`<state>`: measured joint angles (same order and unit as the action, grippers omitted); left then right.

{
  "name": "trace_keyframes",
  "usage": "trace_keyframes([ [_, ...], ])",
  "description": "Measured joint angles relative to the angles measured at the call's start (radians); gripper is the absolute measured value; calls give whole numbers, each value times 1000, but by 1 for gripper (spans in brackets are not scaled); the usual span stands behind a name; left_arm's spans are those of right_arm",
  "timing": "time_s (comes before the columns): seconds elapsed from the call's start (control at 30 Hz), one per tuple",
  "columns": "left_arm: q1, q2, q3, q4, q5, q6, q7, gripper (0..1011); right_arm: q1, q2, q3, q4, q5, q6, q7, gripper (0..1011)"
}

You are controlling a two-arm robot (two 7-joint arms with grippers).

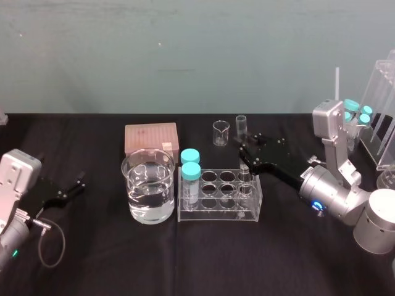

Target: Hold the test tube with one hand and immerse one end into the beaker, then return it to the test tube rack.

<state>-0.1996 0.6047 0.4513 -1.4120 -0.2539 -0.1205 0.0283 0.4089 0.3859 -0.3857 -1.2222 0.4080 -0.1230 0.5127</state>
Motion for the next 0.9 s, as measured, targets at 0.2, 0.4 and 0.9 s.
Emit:
trace_keyframes([
  [0.2, 0, 0, 0, 0, 0, 0, 0, 1000, -20, -12, 29, -10, 17, -25, 5, 226],
  [0.4, 0, 0, 0, 0, 0, 0, 0, 1000, -25, -24, 49, -17, 36, -41, 14, 226],
  [0.9, 0, 0, 0, 0, 0, 0, 0, 1000, 10, -32, 88, -85, 78, -86, 43, 227],
])
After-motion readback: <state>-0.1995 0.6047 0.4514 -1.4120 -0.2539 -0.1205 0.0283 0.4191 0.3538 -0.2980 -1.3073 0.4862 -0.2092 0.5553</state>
